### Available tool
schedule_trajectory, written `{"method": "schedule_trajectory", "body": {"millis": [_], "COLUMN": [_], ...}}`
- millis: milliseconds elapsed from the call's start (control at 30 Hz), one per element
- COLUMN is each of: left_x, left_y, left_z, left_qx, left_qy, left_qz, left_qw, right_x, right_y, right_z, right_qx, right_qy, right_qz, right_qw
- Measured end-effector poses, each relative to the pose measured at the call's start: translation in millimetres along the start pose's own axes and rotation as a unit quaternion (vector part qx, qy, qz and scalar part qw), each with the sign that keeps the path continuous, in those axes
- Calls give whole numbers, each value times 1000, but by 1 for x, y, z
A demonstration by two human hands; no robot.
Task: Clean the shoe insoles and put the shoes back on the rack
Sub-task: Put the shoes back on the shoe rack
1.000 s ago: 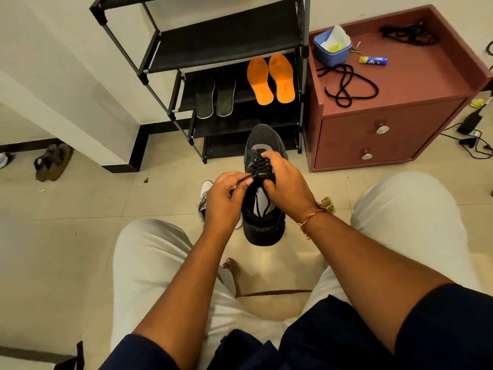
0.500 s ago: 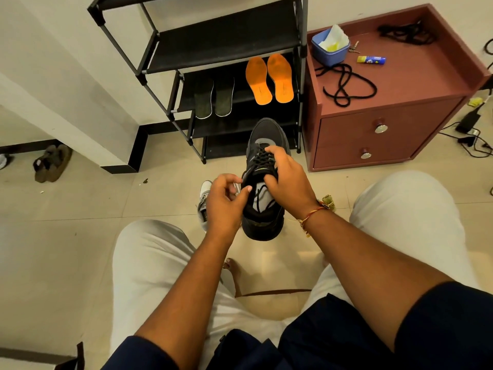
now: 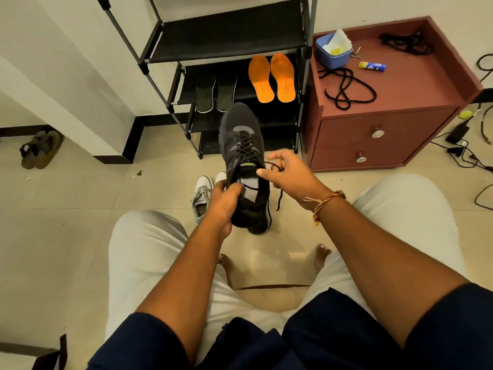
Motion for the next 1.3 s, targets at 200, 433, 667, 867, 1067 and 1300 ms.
{"method": "schedule_trajectory", "body": {"millis": [200, 433, 667, 867, 1067, 1300], "left_x": [2, 1, 3, 3, 3, 5], "left_y": [-5, -3, 12, 18, 19, 19], "left_z": [18, 21, 5, -5, -5, -5], "left_qx": [-136, -89, 6, 2, -10, -13], "left_qy": [-53, -74, -33, 7, 13, 21], "left_qz": [-10, -32, -35, -15, -3, -28], "left_qw": [989, 993, 999, 1000, 1000, 999], "right_x": [-19, -29, -23, -29, -25, -22], "right_y": [1, 23, 37, 41, 35, 26], "right_z": [1, -4, -9, -6, -7, -28], "right_qx": [-136, 31, 240, 59, -93, -267], "right_qy": [90, 117, 38, -29, -31, 78], "right_qz": [-85, -81, 53, 135, 136, 36], "right_qw": [983, 989, 968, 989, 986, 960]}}
Point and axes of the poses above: each hand's wrist, its own x-axis towards the middle knuckle, its own z-axis out of the back of the hand, y = z × x, the point moved 4 cm from there along x, towards the middle knuckle, and after that the axes turned 9 degrees about y, right-handed, at the moved point
